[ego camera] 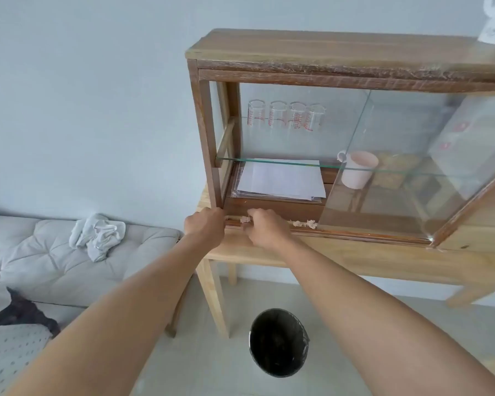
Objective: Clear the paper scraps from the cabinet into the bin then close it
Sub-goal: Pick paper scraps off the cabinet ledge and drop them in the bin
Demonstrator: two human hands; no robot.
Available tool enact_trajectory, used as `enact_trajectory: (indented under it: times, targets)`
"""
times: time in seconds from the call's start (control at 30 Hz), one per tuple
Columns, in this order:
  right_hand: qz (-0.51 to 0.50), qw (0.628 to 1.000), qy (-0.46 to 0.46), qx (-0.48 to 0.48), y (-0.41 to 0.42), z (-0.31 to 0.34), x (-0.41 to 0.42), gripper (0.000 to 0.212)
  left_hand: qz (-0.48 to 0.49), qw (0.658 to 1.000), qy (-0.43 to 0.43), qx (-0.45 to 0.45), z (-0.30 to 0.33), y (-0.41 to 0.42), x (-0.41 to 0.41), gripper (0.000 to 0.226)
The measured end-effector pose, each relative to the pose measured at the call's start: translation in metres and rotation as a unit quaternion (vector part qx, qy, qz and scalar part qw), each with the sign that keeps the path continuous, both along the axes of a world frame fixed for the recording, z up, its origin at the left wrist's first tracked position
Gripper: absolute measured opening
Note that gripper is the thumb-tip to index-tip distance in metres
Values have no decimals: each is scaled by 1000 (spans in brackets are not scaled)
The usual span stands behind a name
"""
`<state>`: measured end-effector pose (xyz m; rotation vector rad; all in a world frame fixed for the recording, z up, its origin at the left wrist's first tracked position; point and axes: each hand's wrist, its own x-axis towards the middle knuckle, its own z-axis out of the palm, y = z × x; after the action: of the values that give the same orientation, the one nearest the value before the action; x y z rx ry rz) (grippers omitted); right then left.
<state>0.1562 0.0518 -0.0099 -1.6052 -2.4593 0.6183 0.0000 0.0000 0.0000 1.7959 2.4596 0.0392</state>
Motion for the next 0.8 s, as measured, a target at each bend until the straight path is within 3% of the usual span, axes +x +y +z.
enact_trajectory:
  times: [0.13, 0.53, 0.8]
  targets:
    - [-6, 998, 12, 54, -1, -8, -4, 22, 0, 1000, 5, 20, -2, 1, -6, 25]
    - [-66, 989, 108, 82, -15, -10, 16, 21, -9, 994, -76, 80, -9, -22, 5, 25]
    - [-96, 986, 106, 83, -61, -7, 69, 23, -18, 991, -115, 66, -2, -71, 33, 25]
